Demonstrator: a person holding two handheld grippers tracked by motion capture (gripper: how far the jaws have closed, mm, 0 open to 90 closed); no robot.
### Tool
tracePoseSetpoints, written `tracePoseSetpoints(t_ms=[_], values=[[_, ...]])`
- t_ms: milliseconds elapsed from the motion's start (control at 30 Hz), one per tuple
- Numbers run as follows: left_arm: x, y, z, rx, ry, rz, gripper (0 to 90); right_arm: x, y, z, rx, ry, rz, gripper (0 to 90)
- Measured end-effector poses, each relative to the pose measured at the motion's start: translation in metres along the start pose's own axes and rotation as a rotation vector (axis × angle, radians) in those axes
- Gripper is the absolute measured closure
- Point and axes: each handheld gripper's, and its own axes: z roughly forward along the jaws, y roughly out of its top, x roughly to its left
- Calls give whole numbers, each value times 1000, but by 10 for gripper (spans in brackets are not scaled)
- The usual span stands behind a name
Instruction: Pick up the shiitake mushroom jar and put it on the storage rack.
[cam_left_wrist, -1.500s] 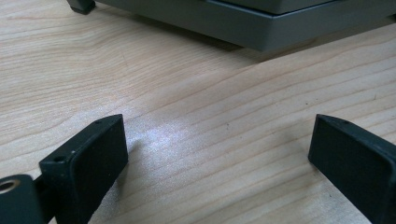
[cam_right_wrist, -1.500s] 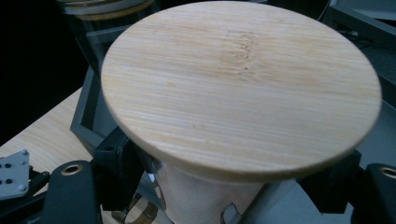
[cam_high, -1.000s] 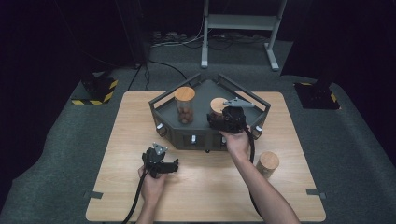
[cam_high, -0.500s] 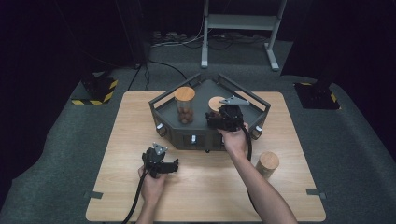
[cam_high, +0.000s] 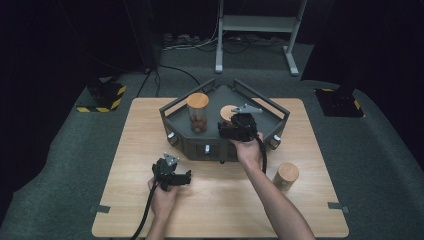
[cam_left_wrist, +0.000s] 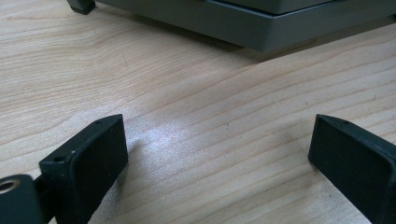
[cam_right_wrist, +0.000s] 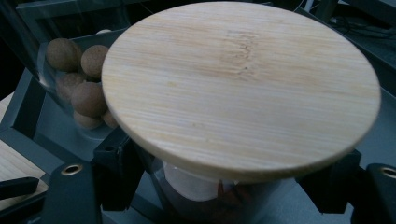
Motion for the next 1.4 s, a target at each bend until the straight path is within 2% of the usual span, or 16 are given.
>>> tracePoseSetpoints(t_ms=[233,433,1000,1233,1400], values=[[0,0,0,0,0,0,44,-2,-6,3,5,-7,-3,254],[0,0,0,0,0,0,44,3,-8,4,-1,-28,-46,254],[0,0,0,0,0,0,45,3,-10,4,-14,-29,-39,250],[0,0,0,0,0,0,45,3,-10,3,-18,7,-5,140],[0,0,0,1,-1,1,45,3,-9,-3,-28,20,7,111]])
